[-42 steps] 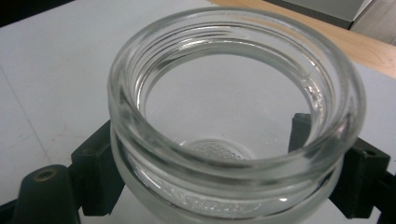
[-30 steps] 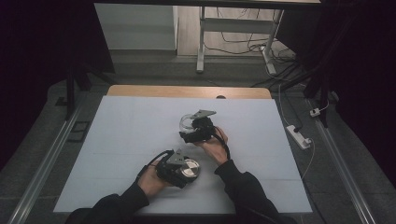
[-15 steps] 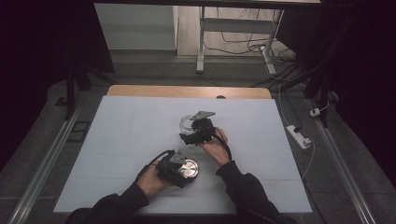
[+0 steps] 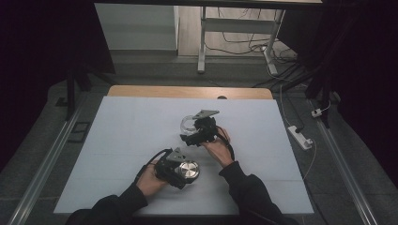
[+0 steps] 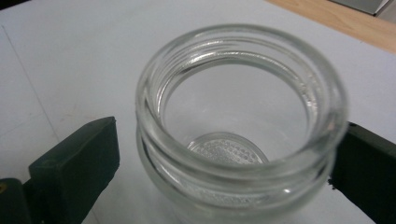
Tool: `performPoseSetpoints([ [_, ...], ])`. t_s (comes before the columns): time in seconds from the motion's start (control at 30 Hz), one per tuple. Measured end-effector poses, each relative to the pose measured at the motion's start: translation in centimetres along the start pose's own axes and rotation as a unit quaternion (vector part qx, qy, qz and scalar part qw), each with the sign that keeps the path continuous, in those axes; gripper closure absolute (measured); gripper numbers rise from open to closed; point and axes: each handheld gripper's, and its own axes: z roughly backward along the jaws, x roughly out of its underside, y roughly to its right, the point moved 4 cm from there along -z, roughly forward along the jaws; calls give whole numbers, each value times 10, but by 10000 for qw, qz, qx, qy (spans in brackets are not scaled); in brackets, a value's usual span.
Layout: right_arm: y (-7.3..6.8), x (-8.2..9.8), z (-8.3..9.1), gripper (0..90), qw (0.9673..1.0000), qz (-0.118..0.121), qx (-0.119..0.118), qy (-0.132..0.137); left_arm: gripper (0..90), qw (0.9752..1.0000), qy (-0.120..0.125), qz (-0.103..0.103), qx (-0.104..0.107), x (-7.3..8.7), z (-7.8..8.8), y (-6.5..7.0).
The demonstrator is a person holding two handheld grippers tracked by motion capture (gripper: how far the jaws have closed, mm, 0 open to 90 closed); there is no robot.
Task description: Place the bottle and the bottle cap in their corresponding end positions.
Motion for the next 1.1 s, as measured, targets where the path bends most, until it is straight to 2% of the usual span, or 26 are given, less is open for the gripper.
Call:
performPoseSetpoints([
  [0.27,1,-2,19,0,9999,-19,-75,109,3,9995,200,185,187,1,15,-3],
  [0.57,-6,4,28,0,9999,130,-29,12,0,9967,484,443,475,5,35,-5],
  [0.87,-16,11,40,0,9998,52,-206,25,0,9971,526,455,323,10,49,-7],
  [1.03,-24,16,46,0,9994,90,-326,-11,0,9964,538,479,439,13,55,-8],
  [1.1,-27,18,49,0,9990,31,-446,-3,0,9965,526,473,451,14,57,-8],
])
